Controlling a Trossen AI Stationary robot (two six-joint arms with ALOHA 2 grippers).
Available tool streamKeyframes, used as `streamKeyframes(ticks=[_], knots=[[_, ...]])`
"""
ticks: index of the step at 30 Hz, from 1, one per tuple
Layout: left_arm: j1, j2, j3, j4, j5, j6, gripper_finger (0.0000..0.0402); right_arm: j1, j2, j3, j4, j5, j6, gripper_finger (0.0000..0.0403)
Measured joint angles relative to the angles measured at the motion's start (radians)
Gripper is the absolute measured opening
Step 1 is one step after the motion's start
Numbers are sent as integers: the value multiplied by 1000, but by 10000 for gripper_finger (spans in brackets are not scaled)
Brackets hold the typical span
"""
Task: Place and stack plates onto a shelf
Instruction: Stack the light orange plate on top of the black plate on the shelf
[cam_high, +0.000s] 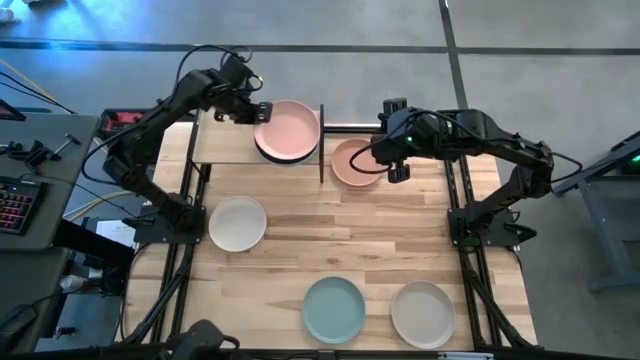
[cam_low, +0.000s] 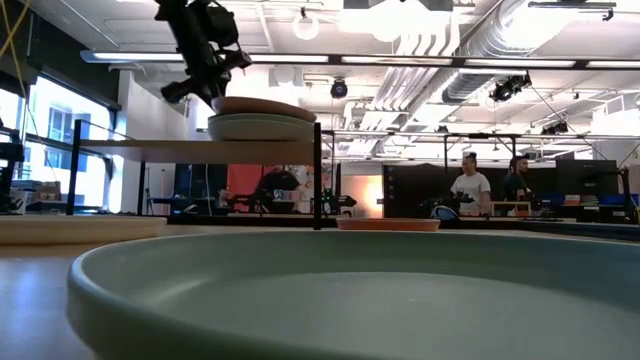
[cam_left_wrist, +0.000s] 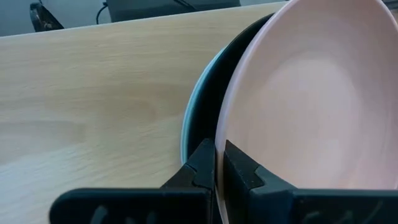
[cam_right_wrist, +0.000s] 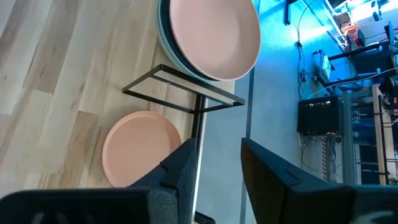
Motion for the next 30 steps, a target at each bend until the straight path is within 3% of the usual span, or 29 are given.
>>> streamKeyframes(ticks=[15, 22, 30], knots=[[0, 29, 0, -1, 6, -19, 38, 0, 0, 0, 0, 0, 0, 110], [15, 29, 0, -1, 141, -19, 71, 0, 0, 0, 0, -1, 0, 110], [33, 29, 0, -9, 164, -45, 104, 0, 0, 0, -4, -2, 0, 110]])
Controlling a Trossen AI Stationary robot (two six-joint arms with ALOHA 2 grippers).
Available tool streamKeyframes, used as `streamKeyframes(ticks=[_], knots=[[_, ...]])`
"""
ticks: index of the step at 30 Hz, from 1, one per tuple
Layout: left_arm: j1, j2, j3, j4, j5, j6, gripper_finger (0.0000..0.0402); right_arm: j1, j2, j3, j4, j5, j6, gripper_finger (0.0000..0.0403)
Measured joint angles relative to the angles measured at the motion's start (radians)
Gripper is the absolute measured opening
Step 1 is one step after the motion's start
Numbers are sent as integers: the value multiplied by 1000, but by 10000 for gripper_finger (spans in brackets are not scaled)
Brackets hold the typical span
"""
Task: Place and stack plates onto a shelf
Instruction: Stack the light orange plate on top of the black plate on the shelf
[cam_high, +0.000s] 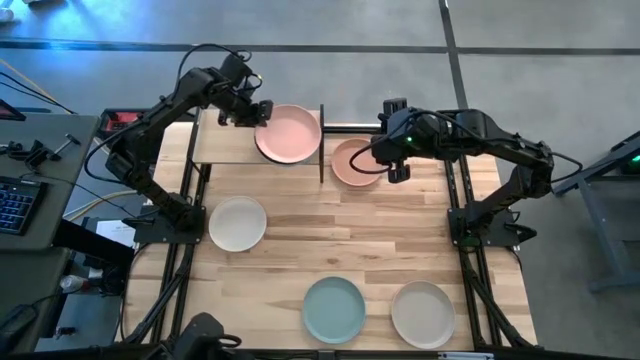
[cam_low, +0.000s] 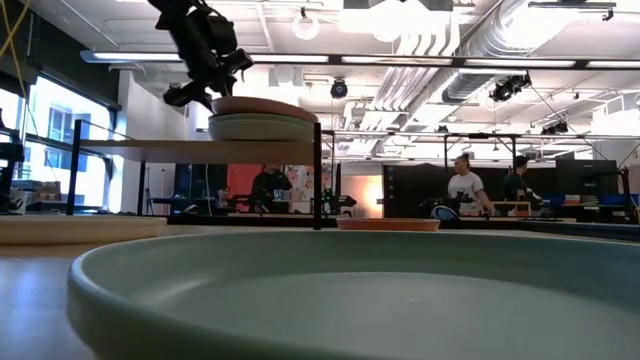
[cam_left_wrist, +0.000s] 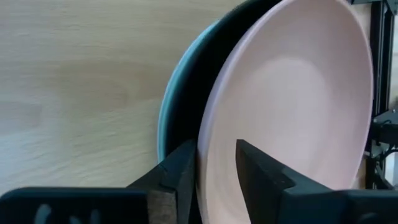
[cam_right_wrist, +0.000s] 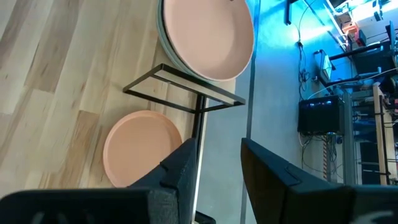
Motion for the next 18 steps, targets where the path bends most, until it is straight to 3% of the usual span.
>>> streamKeyframes(ticks=[10, 18], knots=[[20, 0, 0, -18, 2, 1, 106, 0, 0, 0, -24, -7, 0, 110], [39, 0, 20, -71, -57, 17, 106, 0, 0, 0, -35, -8, 0, 110]])
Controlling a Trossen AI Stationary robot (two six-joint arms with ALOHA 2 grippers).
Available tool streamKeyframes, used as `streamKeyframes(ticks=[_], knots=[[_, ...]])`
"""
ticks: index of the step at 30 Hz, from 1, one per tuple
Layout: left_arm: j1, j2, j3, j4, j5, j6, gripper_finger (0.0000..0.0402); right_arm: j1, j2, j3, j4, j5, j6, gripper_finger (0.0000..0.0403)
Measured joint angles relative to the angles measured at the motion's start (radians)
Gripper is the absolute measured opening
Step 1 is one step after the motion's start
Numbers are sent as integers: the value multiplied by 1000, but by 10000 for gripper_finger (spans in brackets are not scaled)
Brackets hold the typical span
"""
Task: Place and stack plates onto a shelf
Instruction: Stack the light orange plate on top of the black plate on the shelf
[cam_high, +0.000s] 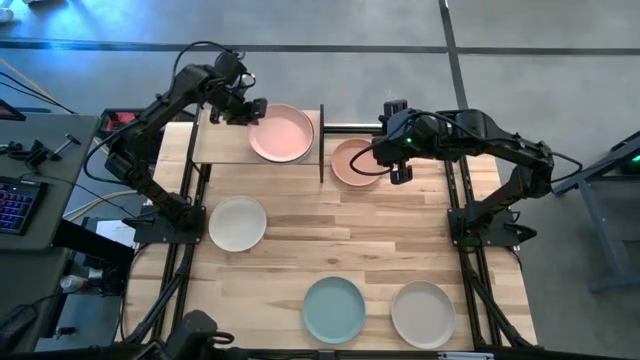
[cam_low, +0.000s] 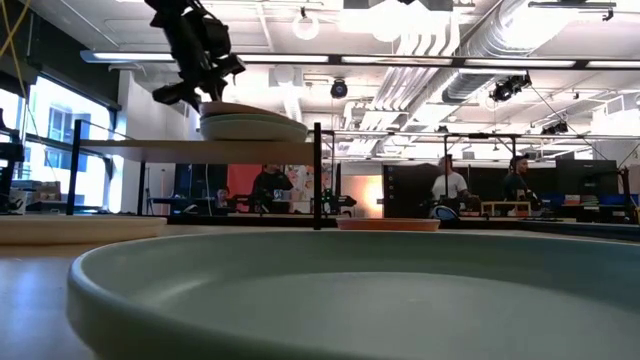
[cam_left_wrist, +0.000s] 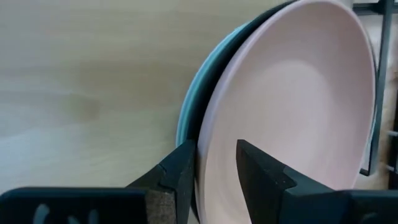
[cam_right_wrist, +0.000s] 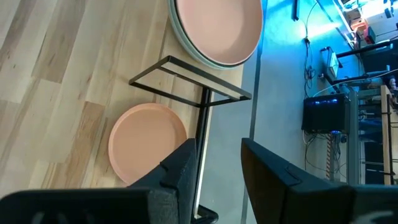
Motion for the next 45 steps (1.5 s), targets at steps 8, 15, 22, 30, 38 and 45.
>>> streamKeyframes(ticks=[8, 15, 22, 30, 38, 45], knots=[[-4, 0, 62, -11, -33, 10, 106, 0, 0, 0, 0, 0, 0, 110], [-14, 0, 75, -52, -59, 42, 106, 0, 0, 0, 0, -2, 35, 110], [-28, 0, 75, -37, -65, 89, 106, 0, 0, 0, 0, -5, 41, 110], [-122, 14, 75, 10, -125, 122, 106, 0, 0, 0, 11, -5, 44, 110], [-122, 97, 75, 8, -126, 119, 106, 0, 0, 0, 18, -4, 52, 110], [-122, 129, 76, 10, -110, 104, 106, 0, 0, 0, 20, -4, 52, 110]])
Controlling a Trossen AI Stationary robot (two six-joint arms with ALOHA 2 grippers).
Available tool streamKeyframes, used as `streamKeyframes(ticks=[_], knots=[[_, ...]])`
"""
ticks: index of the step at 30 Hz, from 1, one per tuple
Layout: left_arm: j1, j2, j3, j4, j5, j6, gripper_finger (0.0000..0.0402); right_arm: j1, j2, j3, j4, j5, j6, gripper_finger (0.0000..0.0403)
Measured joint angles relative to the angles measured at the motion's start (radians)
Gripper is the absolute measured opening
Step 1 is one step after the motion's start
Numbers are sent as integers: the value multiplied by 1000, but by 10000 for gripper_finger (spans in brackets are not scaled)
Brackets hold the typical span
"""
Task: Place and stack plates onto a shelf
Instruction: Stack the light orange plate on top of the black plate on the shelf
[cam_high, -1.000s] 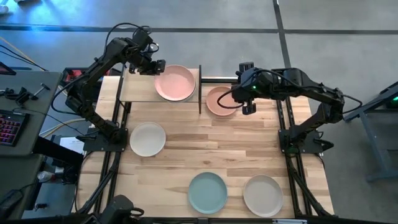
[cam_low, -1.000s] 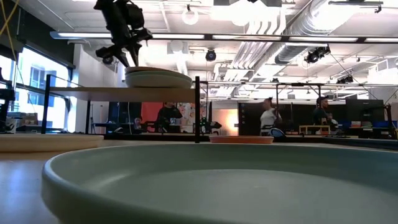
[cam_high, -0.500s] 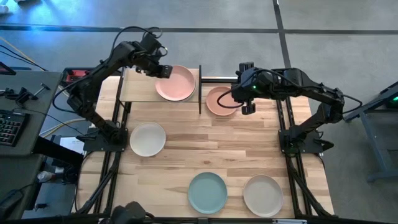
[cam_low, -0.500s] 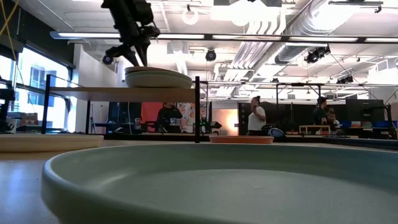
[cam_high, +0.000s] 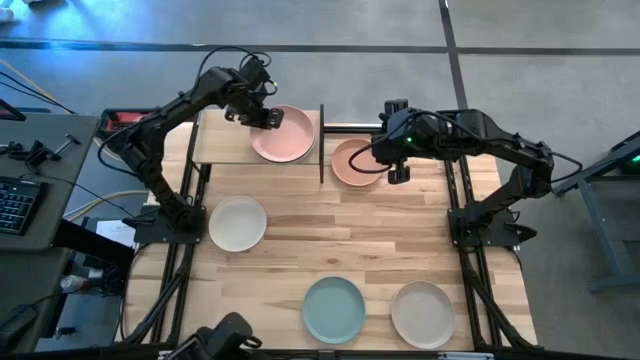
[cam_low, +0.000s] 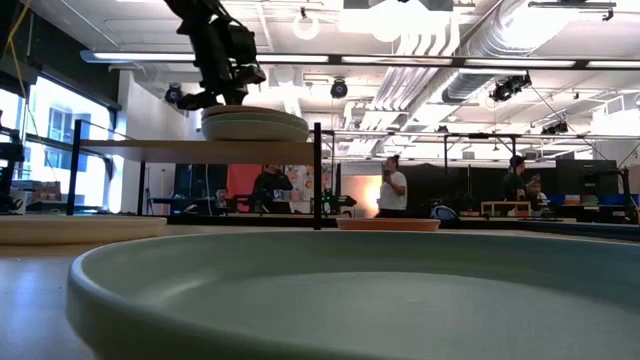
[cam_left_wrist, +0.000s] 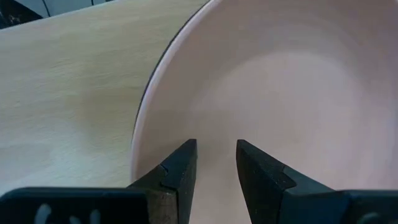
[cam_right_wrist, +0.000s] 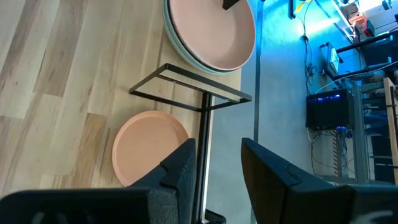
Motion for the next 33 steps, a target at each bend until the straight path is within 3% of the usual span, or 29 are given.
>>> streamKeyframes(ticks=[10, 17, 23, 28, 33], knots=[[2, 7, 2, -2, -3, 16, 106, 0, 0, 0, 7, 7, -3, 110], [1, 5, 103, -19, -2, 38, 106, -1, 0, 0, 11, 7, 12, 110], [-36, -2, 230, -130, 0, 106, 106, -50, 0, 0, -12, -63, 233, 110], [-96, -55, 250, -216, -3, 183, 106, -99, 27, 0, -58, -137, 370, 110], [-136, -112, 197, -312, -138, 164, 106, -111, 85, 0, -64, -176, 411, 110]])
